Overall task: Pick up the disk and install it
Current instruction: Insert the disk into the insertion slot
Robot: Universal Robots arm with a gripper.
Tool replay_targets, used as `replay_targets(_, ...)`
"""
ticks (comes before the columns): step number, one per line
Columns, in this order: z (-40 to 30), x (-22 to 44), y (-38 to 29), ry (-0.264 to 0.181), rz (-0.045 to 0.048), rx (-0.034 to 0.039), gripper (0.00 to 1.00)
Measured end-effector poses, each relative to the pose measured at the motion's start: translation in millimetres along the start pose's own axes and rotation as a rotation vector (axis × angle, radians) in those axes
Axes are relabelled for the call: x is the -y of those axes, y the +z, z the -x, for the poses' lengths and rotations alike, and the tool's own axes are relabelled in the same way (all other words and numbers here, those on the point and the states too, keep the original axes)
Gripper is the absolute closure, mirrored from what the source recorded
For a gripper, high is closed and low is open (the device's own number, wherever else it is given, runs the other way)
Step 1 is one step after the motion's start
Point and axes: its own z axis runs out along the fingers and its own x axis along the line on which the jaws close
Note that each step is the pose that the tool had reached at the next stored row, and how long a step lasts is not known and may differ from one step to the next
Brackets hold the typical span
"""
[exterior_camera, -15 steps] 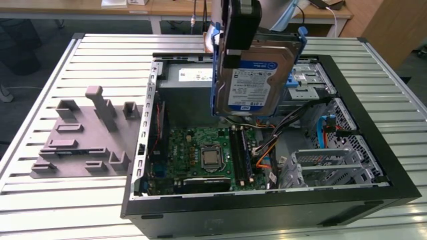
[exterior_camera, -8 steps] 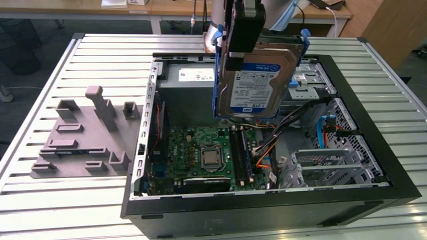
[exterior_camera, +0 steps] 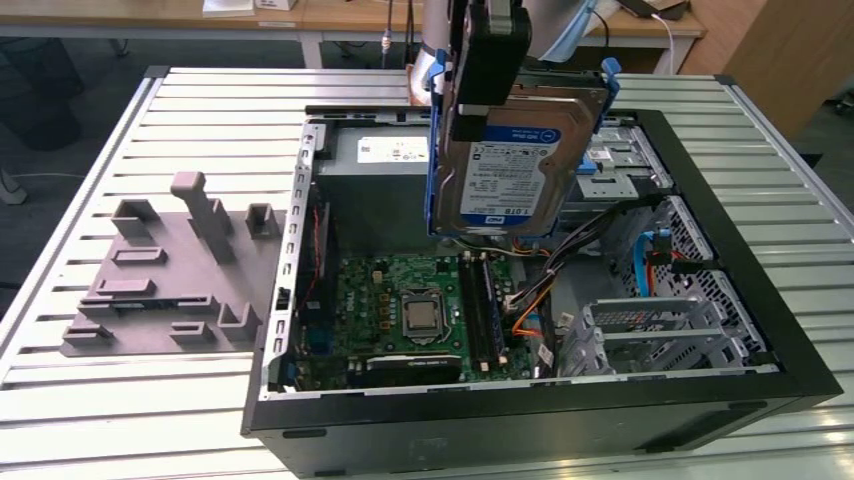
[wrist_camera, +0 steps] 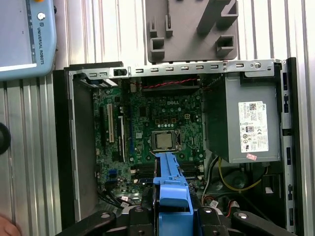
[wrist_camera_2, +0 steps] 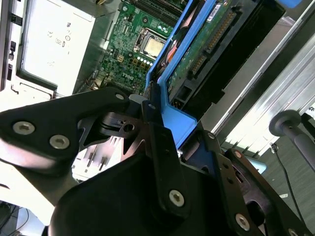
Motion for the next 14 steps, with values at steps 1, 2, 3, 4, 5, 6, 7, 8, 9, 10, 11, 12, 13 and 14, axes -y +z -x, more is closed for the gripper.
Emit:
replay_targets(1, 0.0, 0.0, 0.1, 0.0, 0.0, 0.0001, 0.64)
replay_targets(2, 0.0, 0.0, 0.0, 0.0, 0.0, 0.0001, 0.64)
replay_targets(3, 0.0, 0.0, 0.0, 0.0, 0.0, 0.0, 0.64)
replay_targets(4, 0.0, 0.0, 0.0, 0.0, 0.0, 0.0001, 0.64)
replay_targets(5, 0.0, 0.0, 0.0, 0.0, 0.0, 0.0001, 0.64)
replay_targets(6, -0.1, 0.0, 0.0, 0.0, 0.0, 0.0001, 0.64)
replay_targets(7, -0.5, 0.0, 0.0, 0.0, 0.0, 0.0, 0.64)
replay_targets(8, -1.0, 0.1, 0.0, 0.0, 0.0, 0.0001, 0.64)
replay_targets(9, -1.0, 0.1, 0.0, 0.0, 0.0, 0.0, 0.64)
replay_targets(10, -1.0, 0.1, 0.0, 0.0, -0.0001, 0.0001, 0.64)
replay_targets(11, -1.0, 0.1, 0.0, 0.0, 0.0, 0.0001, 0.64)
replay_targets(12, -1.0, 0.1, 0.0, 0.0, 0.0, 0.0001, 0.64)
replay_targets(13, -1.0, 0.1, 0.0, 0.0, 0.0, 0.0, 0.64)
replay_targets(14, -1.0, 0.1, 0.0, 0.0, 0.0, 0.0001, 0.64)
